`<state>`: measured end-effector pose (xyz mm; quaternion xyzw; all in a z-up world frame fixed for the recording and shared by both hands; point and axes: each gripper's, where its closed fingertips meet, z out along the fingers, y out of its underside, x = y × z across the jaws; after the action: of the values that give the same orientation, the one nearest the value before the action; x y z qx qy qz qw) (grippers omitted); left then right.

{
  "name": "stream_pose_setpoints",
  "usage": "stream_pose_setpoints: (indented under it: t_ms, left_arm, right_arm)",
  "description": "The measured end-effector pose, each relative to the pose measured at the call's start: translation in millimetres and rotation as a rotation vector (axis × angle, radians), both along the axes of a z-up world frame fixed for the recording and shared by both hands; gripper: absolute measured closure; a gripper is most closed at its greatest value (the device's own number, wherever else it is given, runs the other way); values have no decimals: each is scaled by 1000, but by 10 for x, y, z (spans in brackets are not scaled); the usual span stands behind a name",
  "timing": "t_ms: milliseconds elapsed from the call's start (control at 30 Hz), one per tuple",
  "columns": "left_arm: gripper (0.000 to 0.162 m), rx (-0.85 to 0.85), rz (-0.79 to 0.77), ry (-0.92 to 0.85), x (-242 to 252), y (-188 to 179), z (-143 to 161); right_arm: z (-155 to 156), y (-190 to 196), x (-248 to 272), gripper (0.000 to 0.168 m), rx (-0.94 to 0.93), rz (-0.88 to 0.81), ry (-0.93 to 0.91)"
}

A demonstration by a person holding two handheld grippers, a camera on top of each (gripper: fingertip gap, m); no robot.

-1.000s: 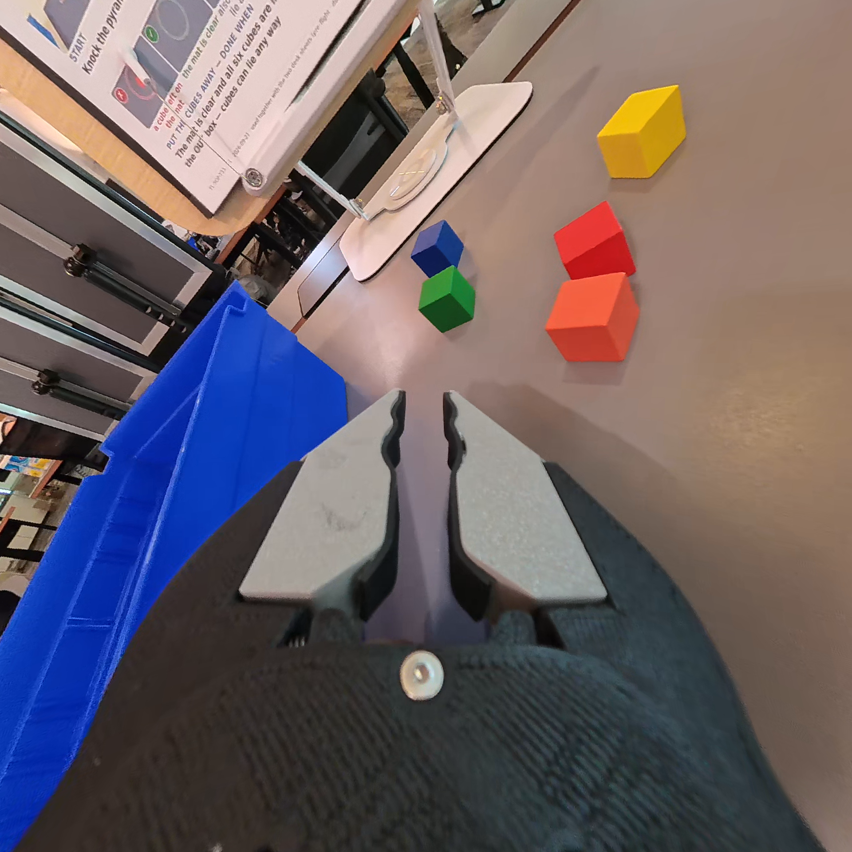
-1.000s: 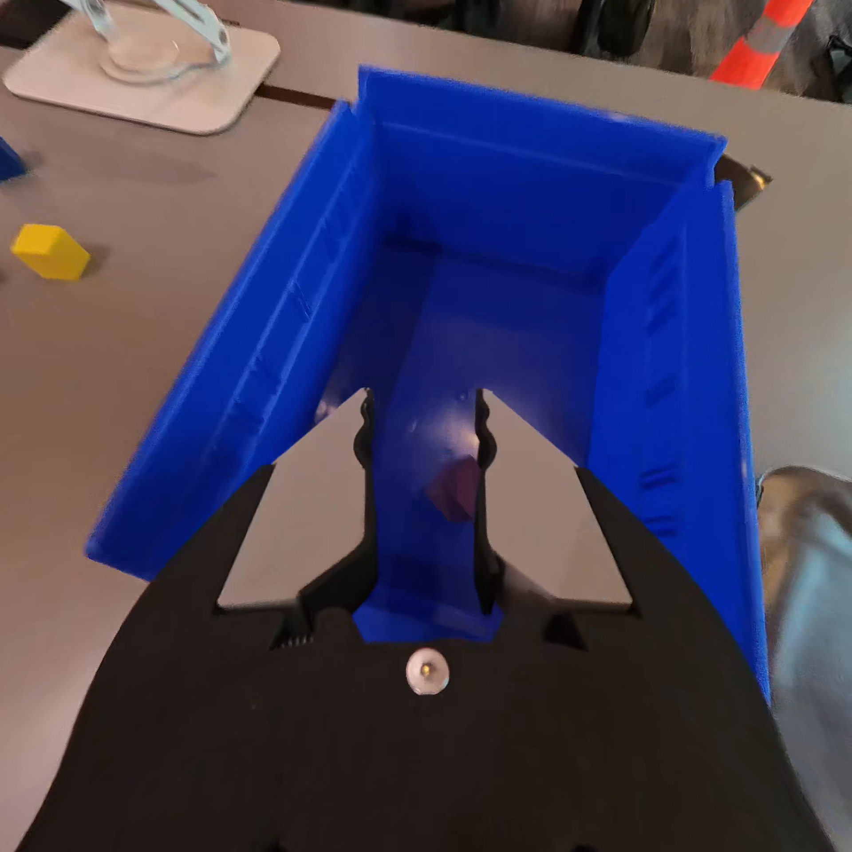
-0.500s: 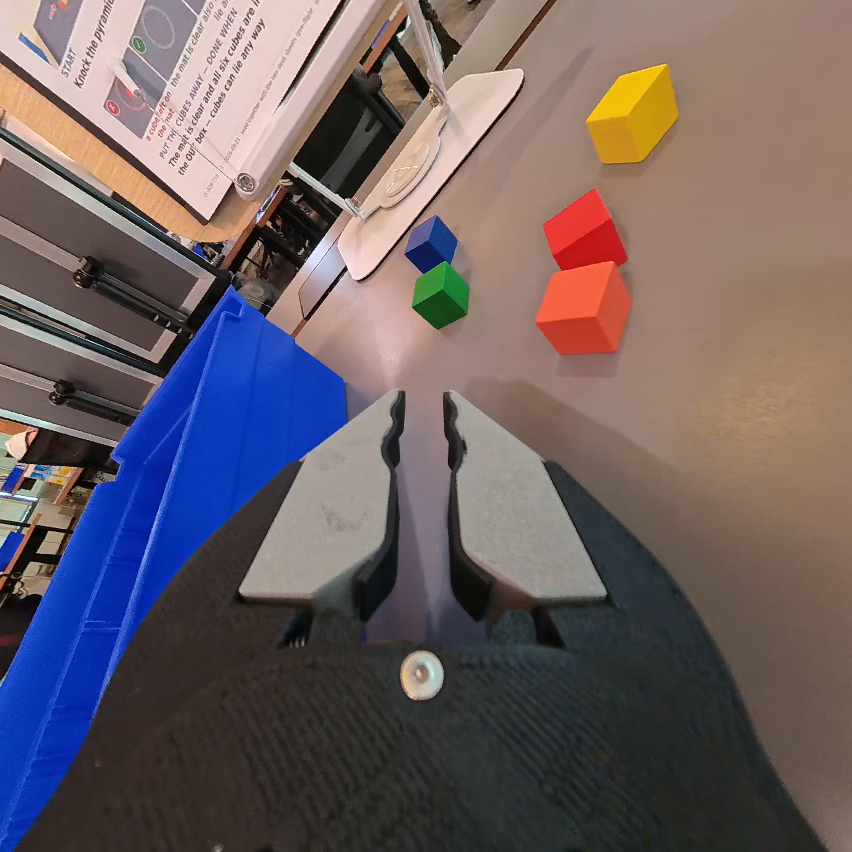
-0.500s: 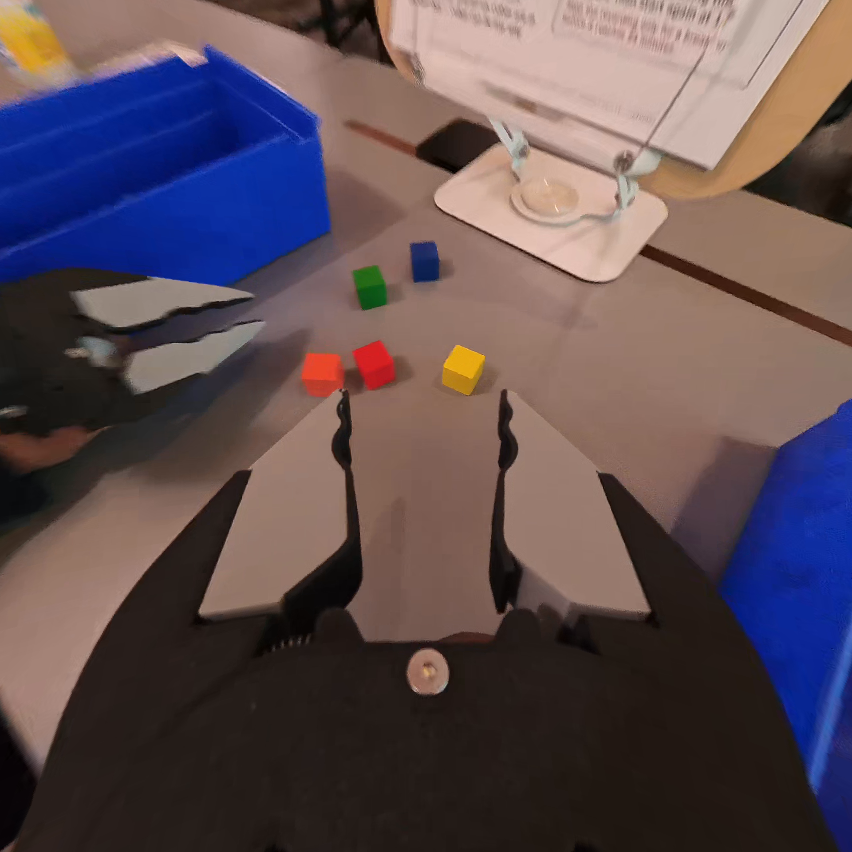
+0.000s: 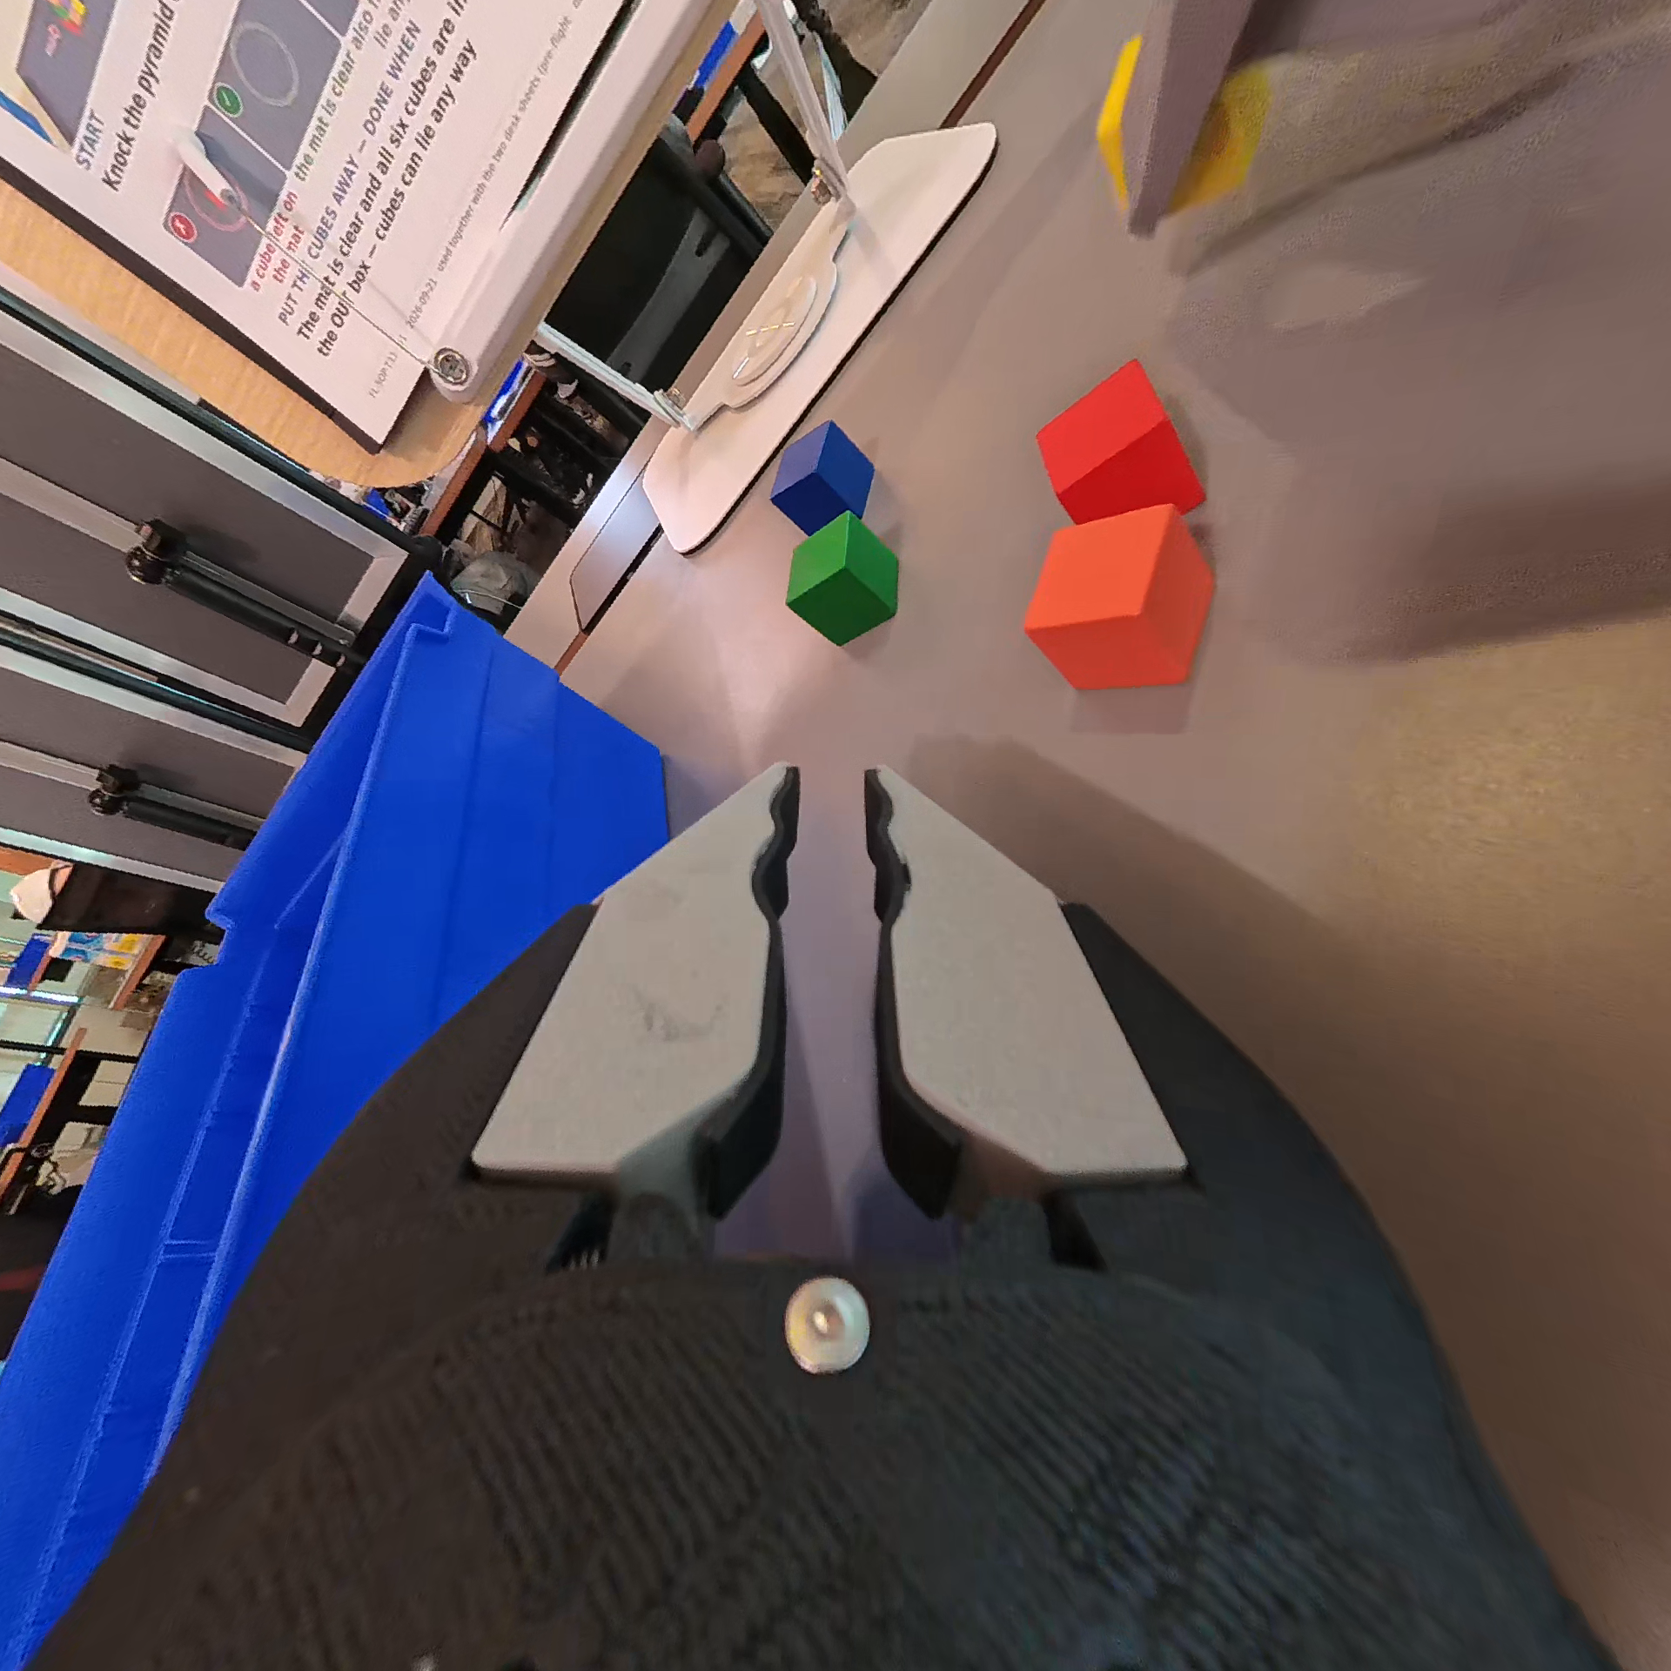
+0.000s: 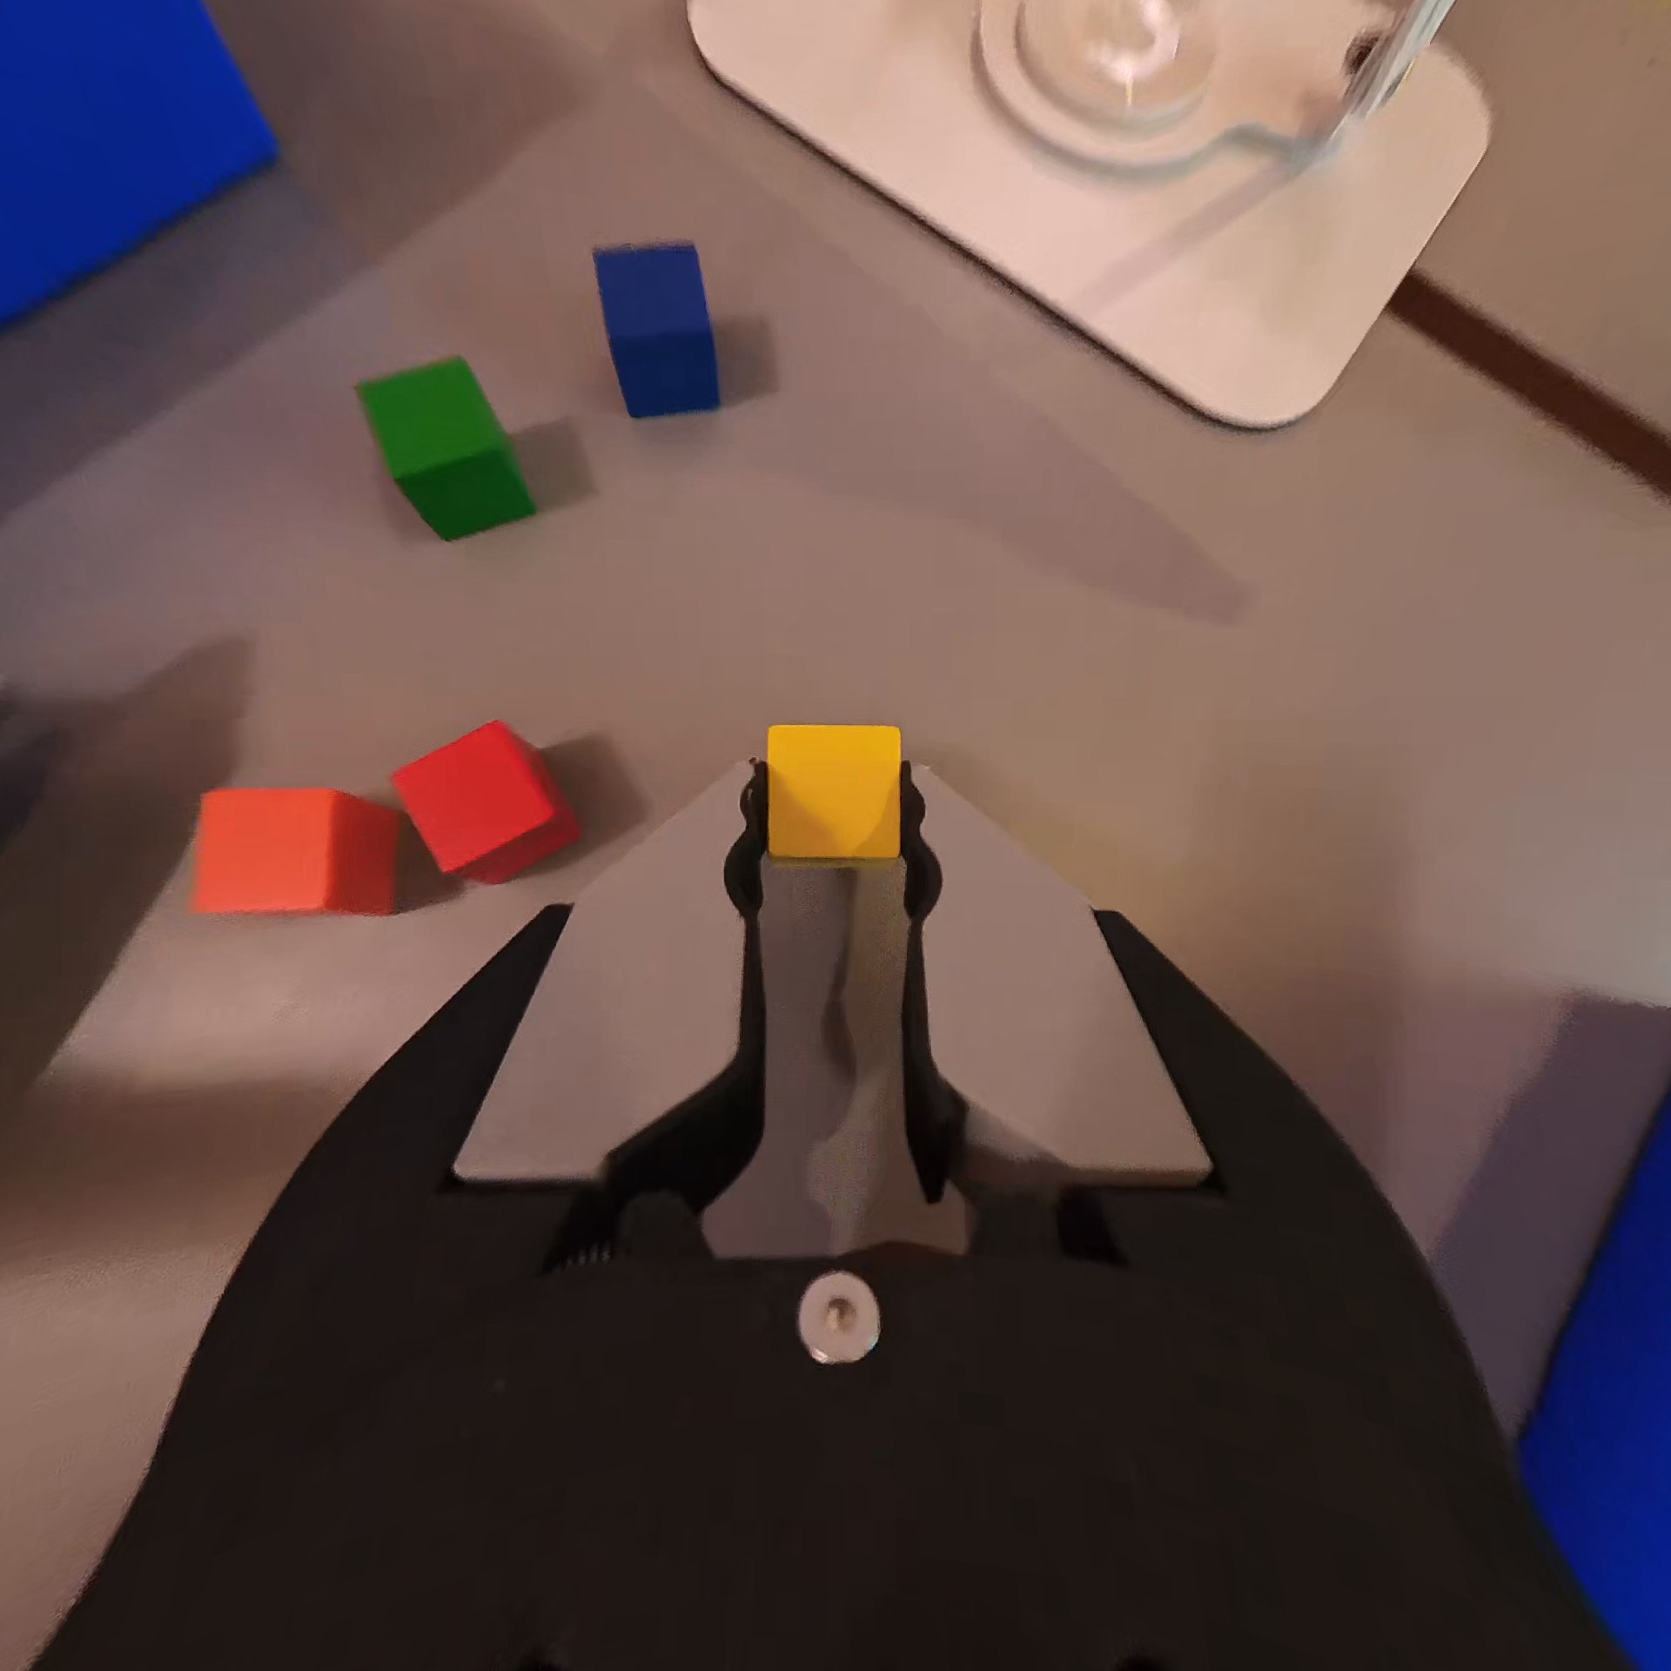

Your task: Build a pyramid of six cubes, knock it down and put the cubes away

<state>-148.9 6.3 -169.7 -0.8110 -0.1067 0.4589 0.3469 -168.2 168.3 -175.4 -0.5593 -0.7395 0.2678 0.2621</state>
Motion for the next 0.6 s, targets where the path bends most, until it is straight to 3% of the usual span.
stream_pose_setpoints:
  t_ms: [167,267,333,433,533,600]
  left_arm:
    - [150,25,-8,5,12,-1,36]
    - [150,19,-17,11,31,9,35]
    - [150,13,-22,15,45,19,30]
    - [150,4,-31,25,65,33,29]
    - [150,-6,-30,24,65,36,15]
    - [150,-23,-27,21,59,40,-8]
  right_arm:
    - [945,20,495,142,-81,65,202]
    - [1538,382,930,143,-69,21,349]
    - [1719,778,1198,143,-57,-55,394]
    - [1623,1474,1518,142,-24,-205,384]
    - [1216,2026,1741,142,3,-326,286]
    - [941,2200,1807,142,6,-354,224]
